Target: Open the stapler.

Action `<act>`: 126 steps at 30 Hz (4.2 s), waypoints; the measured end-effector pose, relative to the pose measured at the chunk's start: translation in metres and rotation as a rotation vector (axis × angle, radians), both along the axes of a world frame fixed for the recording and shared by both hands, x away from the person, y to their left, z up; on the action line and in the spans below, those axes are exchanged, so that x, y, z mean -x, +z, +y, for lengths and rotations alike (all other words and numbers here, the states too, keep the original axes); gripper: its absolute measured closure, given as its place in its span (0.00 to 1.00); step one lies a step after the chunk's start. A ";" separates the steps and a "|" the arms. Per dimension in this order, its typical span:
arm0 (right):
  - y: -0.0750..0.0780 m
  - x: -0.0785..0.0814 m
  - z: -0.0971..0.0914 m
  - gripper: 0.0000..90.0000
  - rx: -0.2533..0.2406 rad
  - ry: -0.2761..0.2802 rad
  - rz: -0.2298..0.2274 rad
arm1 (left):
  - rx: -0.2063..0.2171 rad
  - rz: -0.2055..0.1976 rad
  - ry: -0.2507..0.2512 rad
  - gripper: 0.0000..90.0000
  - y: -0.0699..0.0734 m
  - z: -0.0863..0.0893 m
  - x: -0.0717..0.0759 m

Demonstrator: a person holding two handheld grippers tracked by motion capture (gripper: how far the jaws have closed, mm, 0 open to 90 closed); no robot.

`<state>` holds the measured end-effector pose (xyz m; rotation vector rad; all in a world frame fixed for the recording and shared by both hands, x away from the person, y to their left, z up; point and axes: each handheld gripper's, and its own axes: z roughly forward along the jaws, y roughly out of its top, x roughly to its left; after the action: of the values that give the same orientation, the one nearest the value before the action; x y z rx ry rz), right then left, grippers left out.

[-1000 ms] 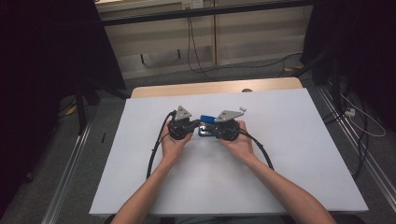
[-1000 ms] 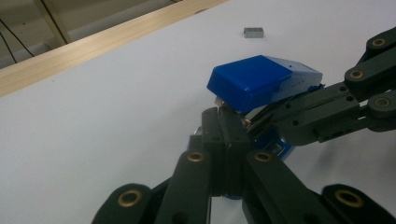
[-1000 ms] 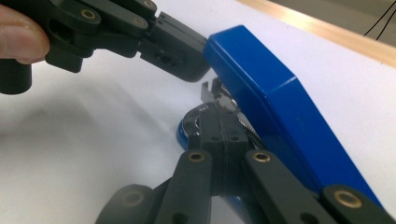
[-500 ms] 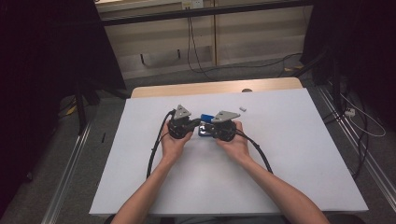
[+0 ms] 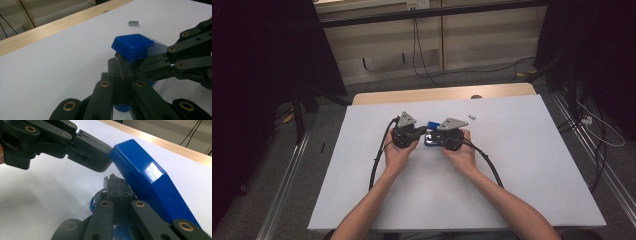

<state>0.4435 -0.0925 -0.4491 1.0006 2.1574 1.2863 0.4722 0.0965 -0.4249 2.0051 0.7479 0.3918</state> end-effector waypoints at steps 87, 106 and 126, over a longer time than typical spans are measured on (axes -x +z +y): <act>0.007 0.006 -0.008 1.00 -0.022 -0.099 -0.068 | -0.025 0.030 -0.041 1.00 -0.018 -0.003 -0.009; 0.011 0.008 -0.010 1.00 -0.043 -0.150 -0.084 | -0.032 0.016 -0.043 1.00 -0.019 -0.003 -0.009; 0.027 0.006 -0.018 1.00 -0.046 -0.190 -0.130 | -0.032 0.007 -0.045 1.00 -0.019 -0.004 -0.008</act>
<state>0.4370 -0.1107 -0.4219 1.0809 1.8944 1.2783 0.4803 0.0926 -0.4437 2.0507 0.7038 0.3727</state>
